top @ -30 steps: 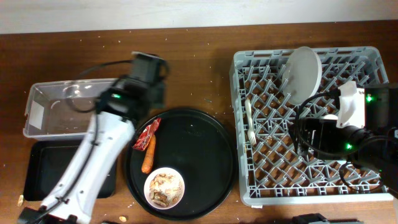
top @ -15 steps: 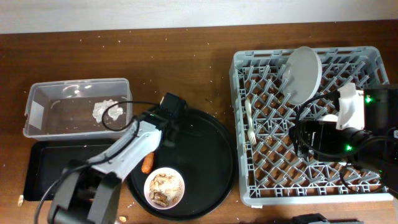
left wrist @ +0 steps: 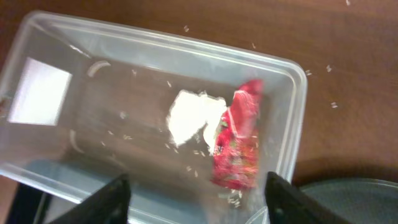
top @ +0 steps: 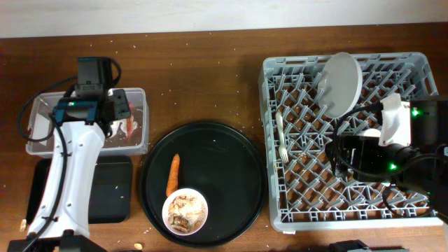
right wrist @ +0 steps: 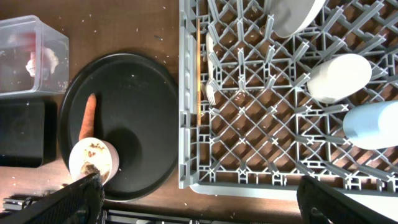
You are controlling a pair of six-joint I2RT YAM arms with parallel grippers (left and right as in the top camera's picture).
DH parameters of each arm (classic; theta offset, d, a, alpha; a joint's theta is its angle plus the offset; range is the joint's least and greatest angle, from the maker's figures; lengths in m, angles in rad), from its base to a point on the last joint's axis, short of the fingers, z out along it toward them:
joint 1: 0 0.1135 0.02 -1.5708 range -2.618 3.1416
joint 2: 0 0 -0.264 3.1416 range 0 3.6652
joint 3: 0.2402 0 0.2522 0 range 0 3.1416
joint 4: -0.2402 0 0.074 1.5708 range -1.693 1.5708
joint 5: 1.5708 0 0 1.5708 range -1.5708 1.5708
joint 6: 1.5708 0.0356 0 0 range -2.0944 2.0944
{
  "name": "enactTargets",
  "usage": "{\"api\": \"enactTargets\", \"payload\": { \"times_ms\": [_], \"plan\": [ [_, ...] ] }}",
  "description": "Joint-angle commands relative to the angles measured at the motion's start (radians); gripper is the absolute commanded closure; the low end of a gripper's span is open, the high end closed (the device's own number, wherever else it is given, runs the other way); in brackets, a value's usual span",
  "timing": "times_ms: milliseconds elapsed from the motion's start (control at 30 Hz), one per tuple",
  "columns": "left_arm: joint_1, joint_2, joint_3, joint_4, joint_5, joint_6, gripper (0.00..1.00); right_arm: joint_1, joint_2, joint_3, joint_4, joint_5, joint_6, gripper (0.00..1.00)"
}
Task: Sort waste into correct bins and load items into the dishwasher rack
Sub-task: 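Grasp the red wrapper with the left gripper and drop it in the bin, then move the carrot onto the black tray with the left gripper, then grasp the white bowl and dump scraps onto the black tray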
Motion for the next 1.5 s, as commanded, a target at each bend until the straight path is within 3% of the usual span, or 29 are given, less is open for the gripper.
{"api": "enactTargets", "payload": {
  "times_ms": [0,100,167,233,333,500,567,667,767,800,867,900,1000,1100,1133,1167,1200,1267,1333,1400,1433,1467],
  "plan": [
    [-0.071,-0.094,0.037,-0.108,0.126,-0.001,0.28,-0.003,-0.006,0.003,-0.006,-0.008,0.004,0.01],
    [-0.287,-0.108,0.006,-0.271,0.126,-0.002,0.37,-0.003,-0.006,0.003,-0.006,-0.008,0.004,0.01],
    [-0.399,-0.085,-0.132,-0.253,0.124,-0.045,0.43,-0.003,-0.006,0.003,-0.006,-0.009,0.004,0.01],
    [-0.446,-0.076,-0.376,-0.090,0.122,-0.116,0.48,-0.003,-0.006,0.003,-0.006,-0.009,0.004,0.01],
    [-0.446,-0.048,-0.660,0.237,0.122,-0.119,0.48,-0.003,-0.006,0.003,-0.006,-0.009,0.005,0.01],
    [-0.446,0.011,-0.684,0.391,0.128,-0.137,0.61,-0.003,-0.006,0.003,-0.006,-0.009,0.004,0.01],
    [-0.445,0.012,-0.657,0.397,0.113,-0.136,0.79,-0.003,-0.006,0.003,-0.006,-0.009,0.004,0.01],
    [-0.445,-0.025,-0.438,0.238,0.059,-0.132,0.85,-0.003,-0.006,0.003,-0.006,-0.009,0.004,0.01],
    [-0.421,-0.058,-0.194,-0.024,-0.018,-0.138,0.92,-0.003,-0.006,0.003,-0.006,-0.009,0.004,0.01],
    [-0.376,-0.089,-0.156,-0.109,-0.018,-0.184,0.95,-0.003,-0.006,0.003,-0.006,-0.009,0.004,0.01],
    [-0.243,-0.167,-0.153,-0.312,0.005,-0.463,0.99,-0.003,-0.006,0.003,-0.006,-0.009,0.004,0.01],
    [-0.143,-0.215,-0.153,-0.388,0.008,-0.512,1.00,-0.003,-0.006,0.003,-0.006,-0.009,0.004,0.01],
    [0.188,-0.285,-0.212,-0.391,0.023,-0.557,0.98,-0.003,-0.006,0.003,-0.006,-0.009,0.004,0.01],
    [0.429,-0.284,-0.402,-0.192,0.073,-0.557,0.94,-0.003,-0.006,0.003,-0.006,-0.010,0.005,0.01],
    [0.519,-0.283,-0.504,-0.082,0.098,-0.557,0.79,-0.003,-0.006,0.003,-0.006,-0.010,0.005,0.01],
    [0.572,-0.283,-0.550,-0.037,0.167,-0.557,0.75,-0.003,-0.006,0.003,-0.006,-0.010,0.005,0.01],
    [0.626,-0.286,-0.557,-0.019,0.240,-0.556,0.52,-0.003,-0.006,0.003,-0.006,-0.010,0.005,0.01],
    [0.634,-0.303,-0.523,-0.031,0.311,-0.498,0.22,-0.003,-0.006,0.003,-0.006,-0.010,0.005,0.02],
    [0.634,-0.333,-0.410,-0.143,0.391,-0.458,0.18,-0.003,-0.006,0.003,-0.006,-0.010,0.005,0.01],
    [0.619,-0.373,-0.243,-0.224,0.576,-0.197,0.18,-0.003,-0.006,0.003,-0.006,-0.010,0.005,0.01],
    [0.567,-0.383,-0.163,-0.289,0.595,-0.060,0.18,-0.003,-0.006,0.003,-0.004,-0.010,0.005,0.01],
    [0.485,-0.391,-0.125,-0.325,0.620,0.002,0.18,-0.003,-0.006,0.003,0.003,-0.010,0.005,0.01]
  ]
}}
